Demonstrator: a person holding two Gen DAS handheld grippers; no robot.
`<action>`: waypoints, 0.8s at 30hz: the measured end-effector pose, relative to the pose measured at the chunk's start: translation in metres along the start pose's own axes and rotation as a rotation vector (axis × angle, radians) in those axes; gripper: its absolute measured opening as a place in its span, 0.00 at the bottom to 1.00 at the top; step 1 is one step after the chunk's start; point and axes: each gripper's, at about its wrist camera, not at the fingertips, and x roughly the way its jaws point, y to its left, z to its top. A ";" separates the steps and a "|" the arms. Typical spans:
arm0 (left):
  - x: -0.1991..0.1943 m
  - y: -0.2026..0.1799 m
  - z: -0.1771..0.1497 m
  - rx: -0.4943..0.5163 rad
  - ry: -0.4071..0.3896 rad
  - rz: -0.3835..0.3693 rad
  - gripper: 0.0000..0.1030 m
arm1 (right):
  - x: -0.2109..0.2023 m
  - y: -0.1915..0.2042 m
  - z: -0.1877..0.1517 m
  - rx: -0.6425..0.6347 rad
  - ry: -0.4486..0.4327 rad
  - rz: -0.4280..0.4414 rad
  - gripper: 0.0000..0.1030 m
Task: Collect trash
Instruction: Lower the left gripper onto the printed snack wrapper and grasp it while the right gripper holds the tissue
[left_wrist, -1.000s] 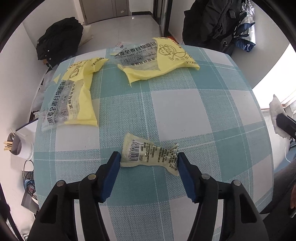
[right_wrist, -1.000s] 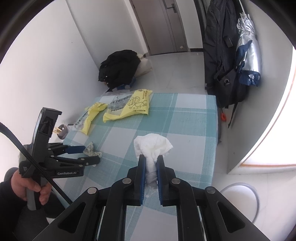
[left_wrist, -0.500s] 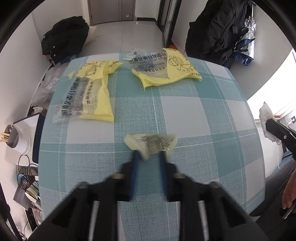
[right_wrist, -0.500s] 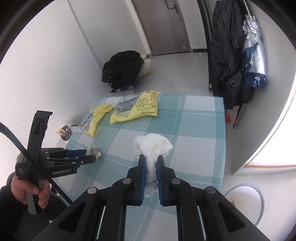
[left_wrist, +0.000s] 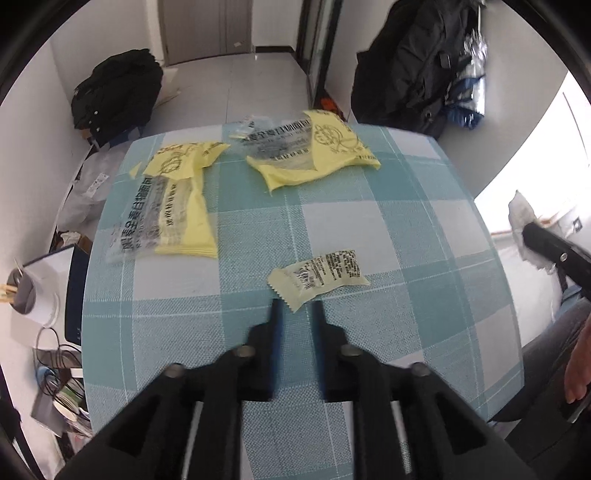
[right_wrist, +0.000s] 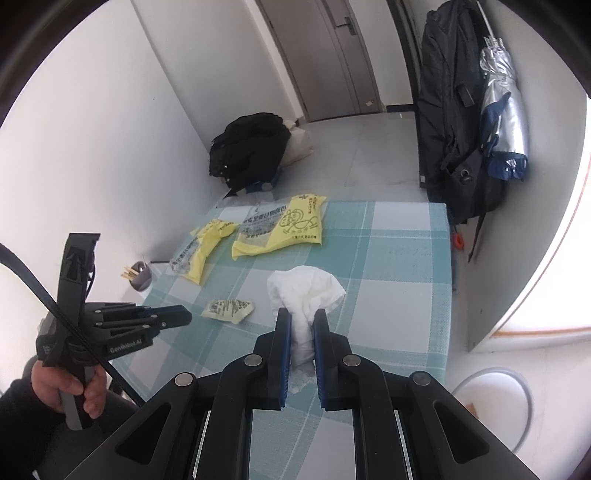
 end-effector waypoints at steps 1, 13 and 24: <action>0.002 -0.003 0.001 0.016 -0.005 0.004 0.38 | -0.001 -0.001 0.000 0.005 -0.002 0.002 0.12; 0.047 -0.023 0.027 0.154 0.069 0.106 0.53 | -0.007 -0.021 -0.003 0.026 -0.001 -0.010 0.12; 0.047 -0.037 0.027 0.204 0.048 0.011 0.26 | -0.006 -0.028 -0.001 0.045 0.000 0.008 0.12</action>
